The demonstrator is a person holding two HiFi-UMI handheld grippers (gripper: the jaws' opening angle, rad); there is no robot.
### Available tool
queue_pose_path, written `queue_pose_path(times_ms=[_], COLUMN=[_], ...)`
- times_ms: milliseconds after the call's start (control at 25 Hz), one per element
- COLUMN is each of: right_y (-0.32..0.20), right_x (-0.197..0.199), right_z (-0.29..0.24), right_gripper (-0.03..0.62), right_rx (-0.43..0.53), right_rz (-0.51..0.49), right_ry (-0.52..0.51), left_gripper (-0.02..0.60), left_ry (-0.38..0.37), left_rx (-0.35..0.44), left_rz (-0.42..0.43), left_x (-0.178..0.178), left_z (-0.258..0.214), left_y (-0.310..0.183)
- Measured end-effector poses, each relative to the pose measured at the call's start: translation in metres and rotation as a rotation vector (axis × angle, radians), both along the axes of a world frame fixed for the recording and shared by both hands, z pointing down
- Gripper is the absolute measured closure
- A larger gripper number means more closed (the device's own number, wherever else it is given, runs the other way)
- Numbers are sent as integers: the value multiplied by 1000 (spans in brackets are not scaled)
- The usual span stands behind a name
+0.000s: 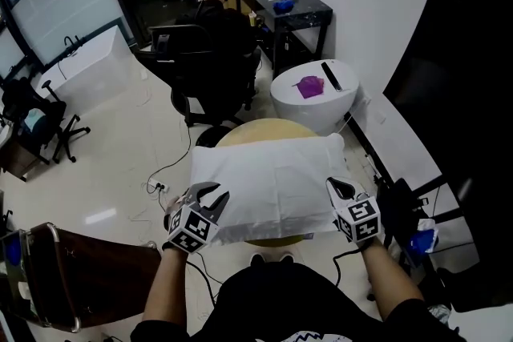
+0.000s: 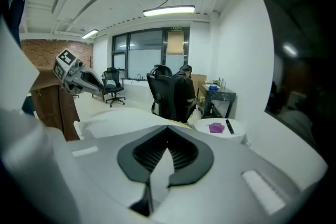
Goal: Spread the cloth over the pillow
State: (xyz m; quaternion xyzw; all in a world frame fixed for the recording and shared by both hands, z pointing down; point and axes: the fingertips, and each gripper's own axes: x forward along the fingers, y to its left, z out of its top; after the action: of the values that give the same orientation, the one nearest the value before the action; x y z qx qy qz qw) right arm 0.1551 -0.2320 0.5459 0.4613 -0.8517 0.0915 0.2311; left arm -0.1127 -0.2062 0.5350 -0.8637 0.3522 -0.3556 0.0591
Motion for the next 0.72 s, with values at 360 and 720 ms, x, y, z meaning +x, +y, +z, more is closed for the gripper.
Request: queue_pose_path(times_ms=[360, 720], right_y=[3, 18], right_x=[-56, -64], right_z=[32, 51], right_gripper=[588, 588], right_rx=[-87, -157], right_rz=[-112, -146], right_ry=[19, -8], left_gripper=[505, 505], left_ry=[24, 41], left_rx=[-108, -154], left_rz=[95, 117], left_x=[68, 82], left_z=[40, 59], left_y=[1, 13])
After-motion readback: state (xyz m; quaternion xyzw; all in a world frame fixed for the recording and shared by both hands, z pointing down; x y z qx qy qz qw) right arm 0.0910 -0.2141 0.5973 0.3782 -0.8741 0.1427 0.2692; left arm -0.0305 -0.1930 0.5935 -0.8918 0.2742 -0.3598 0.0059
